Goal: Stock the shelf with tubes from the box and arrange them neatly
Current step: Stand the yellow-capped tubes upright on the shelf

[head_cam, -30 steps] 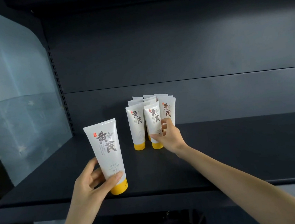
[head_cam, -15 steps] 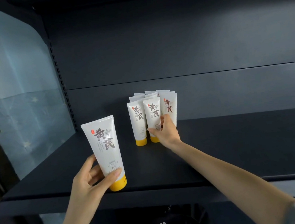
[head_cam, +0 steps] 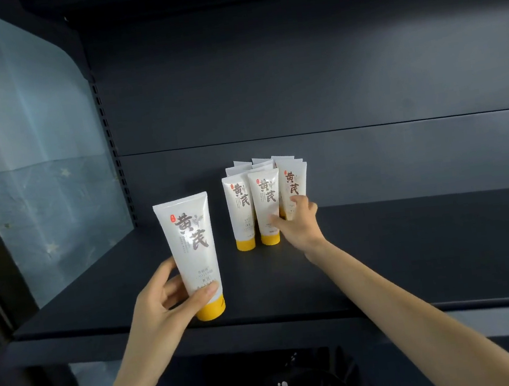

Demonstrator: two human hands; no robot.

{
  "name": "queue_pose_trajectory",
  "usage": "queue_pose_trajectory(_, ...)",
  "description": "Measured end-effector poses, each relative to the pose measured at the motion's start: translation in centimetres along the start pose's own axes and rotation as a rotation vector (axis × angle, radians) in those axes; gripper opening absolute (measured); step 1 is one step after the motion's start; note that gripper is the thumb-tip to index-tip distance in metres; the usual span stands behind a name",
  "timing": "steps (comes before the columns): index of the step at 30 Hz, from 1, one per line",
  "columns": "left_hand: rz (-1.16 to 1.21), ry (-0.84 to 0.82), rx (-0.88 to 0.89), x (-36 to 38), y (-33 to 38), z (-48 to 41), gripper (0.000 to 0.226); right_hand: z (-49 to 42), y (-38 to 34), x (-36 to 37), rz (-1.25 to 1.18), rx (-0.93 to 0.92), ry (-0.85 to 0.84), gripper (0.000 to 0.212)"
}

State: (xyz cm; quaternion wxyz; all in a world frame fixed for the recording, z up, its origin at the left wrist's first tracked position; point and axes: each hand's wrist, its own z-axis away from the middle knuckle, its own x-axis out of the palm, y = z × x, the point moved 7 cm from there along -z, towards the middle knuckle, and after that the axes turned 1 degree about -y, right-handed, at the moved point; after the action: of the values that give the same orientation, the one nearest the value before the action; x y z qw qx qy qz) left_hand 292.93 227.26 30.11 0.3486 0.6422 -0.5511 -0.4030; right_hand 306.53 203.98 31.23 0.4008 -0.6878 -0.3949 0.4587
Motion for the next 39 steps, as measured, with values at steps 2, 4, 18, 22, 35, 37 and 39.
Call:
queue_pose_trajectory(2,-0.004,-0.014,0.018,0.8,0.5,-0.3,0.053,2.0,-1.4,-1.1,-0.035,-0.080,0.013,0.063)
queue_pose_trajectory(4,-0.015,-0.037,0.034,1.9,1.1,-0.6,0.053,4.4,-2.7,-1.7,-0.113,-0.165,-0.025,0.049)
queue_pose_trajectory(18,-0.051,-0.217,0.074,9.2,1.9,-1.2,0.038,12.3,-4.6,-4.2,-0.510,-0.324,-0.189,0.044)
queue_pose_trajectory(22,-0.028,-0.265,0.081,10.0,1.8,-1.0,0.042,12.1,-3.6,-5.2,-0.533,-0.289,-0.171,0.044)
queue_pose_trajectory(35,-1.063,-0.215,0.080,5.7,-0.5,-0.6,0.092,2.9,-1.5,-8.4,-0.226,-0.242,0.104,0.030)
queue_pose_trajectory(37,-1.119,-0.218,0.036,4.8,-1.2,-0.5,0.092,1.1,-1.1,-8.1,-0.144,-0.227,0.133,0.032)
queue_pose_trajectory(39,-1.142,-0.209,0.007,4.1,-1.5,-0.3,0.093,-0.3,-0.5,-7.5,-0.082,-0.198,0.152,0.036)
